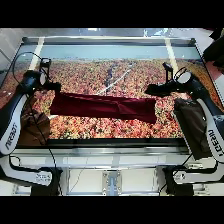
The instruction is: Fold the shirts.
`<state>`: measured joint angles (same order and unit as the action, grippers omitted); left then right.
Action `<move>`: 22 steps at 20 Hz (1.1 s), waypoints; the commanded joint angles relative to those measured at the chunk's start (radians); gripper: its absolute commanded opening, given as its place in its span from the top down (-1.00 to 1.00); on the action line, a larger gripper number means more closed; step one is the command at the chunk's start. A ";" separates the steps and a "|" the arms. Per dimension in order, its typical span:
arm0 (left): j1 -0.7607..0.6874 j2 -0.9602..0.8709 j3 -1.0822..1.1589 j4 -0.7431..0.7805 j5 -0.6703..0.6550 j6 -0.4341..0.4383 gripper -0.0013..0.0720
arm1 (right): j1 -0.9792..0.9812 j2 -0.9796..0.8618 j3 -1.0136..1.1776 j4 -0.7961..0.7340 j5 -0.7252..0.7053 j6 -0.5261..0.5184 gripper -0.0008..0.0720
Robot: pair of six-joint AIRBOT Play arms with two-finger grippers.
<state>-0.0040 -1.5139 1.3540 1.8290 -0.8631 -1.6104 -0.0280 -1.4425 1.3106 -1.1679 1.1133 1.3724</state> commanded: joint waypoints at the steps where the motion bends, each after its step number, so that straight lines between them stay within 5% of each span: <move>1: -0.006 0.144 0.002 -0.001 0.011 -0.002 -0.92 | -0.049 0.095 0.046 -0.271 0.233 0.046 -0.33; 3: -0.013 0.207 0.002 -0.007 0.031 -0.003 -0.92 | -0.137 0.105 -0.035 -0.177 0.238 0.065 -0.35; 6: -0.028 0.240 0.002 -0.009 0.039 -0.003 -0.92 | -0.275 0.064 -0.220 0.174 0.067 -0.002 -0.37; 10: -0.065 0.228 0.002 -0.009 0.038 -0.003 -0.92 | -0.329 -0.092 -0.332 0.505 0.078 -0.195 -0.77; 16: -0.113 0.217 0.002 -0.008 0.037 -0.002 -0.92 | -0.256 -0.179 -0.326 0.526 -0.008 -0.272 -0.77; 22: -0.113 0.217 0.002 -0.009 0.037 -0.003 -0.92 | -0.290 -0.123 -0.178 0.357 0.132 -0.241 -0.75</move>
<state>-0.1143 -1.2961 1.3552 1.8202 -0.8265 -1.6131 -0.3077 -1.5860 1.0756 -0.7269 1.1927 1.1172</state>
